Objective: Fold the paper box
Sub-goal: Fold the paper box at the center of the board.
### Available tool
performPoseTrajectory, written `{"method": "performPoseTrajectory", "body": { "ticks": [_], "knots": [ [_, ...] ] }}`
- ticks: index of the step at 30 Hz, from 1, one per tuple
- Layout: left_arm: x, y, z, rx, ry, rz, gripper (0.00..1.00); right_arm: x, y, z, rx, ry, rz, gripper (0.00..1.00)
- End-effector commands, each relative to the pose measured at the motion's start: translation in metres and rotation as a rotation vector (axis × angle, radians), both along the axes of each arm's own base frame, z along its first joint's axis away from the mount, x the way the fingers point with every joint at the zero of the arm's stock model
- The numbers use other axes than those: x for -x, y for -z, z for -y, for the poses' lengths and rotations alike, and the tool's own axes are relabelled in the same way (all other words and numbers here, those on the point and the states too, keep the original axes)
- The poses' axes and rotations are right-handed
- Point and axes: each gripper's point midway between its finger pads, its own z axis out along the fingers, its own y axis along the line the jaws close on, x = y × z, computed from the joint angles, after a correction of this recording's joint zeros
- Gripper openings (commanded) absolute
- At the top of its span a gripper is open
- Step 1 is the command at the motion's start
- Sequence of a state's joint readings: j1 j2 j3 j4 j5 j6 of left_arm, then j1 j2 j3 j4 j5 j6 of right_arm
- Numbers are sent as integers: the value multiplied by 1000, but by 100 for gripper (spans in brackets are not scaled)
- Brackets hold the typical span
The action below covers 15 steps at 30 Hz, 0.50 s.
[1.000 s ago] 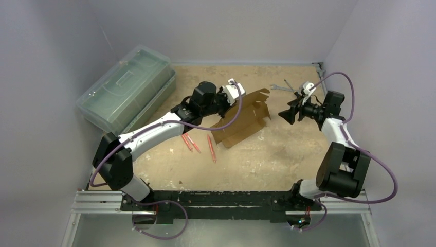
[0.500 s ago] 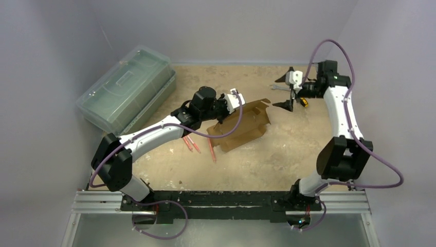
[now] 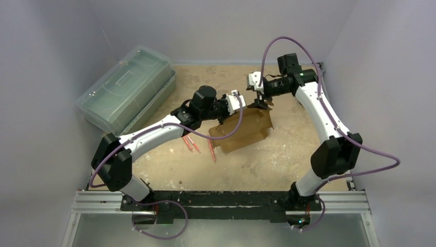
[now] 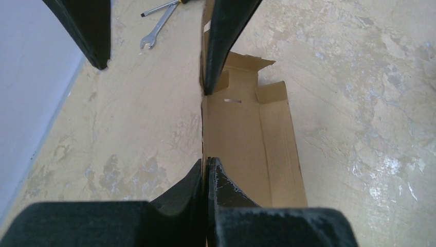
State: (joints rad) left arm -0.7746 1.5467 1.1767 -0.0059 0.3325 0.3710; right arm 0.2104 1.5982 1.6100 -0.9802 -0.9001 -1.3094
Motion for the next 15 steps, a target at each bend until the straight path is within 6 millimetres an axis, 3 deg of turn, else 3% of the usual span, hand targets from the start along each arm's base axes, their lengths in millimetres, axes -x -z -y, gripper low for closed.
{"method": "performPoseTrajectory", "body": {
  "ticks": [1,8,12,13,15],
  "knots": [
    [-6,-33,8,38,26,89,0,-5,11,0,81,17,-44,66],
    [-12,-42,7,43,8,123,0,5,23,-8,123,-21,-73,32],
    [-19,-49,3,59,-52,127,0,4,15,-10,115,-19,-58,1],
    [-22,-51,0,71,-86,122,0,2,11,-10,109,-9,-51,0],
    [-30,-64,-9,127,-169,99,18,0,6,-10,101,15,-34,0]
  ]
}}
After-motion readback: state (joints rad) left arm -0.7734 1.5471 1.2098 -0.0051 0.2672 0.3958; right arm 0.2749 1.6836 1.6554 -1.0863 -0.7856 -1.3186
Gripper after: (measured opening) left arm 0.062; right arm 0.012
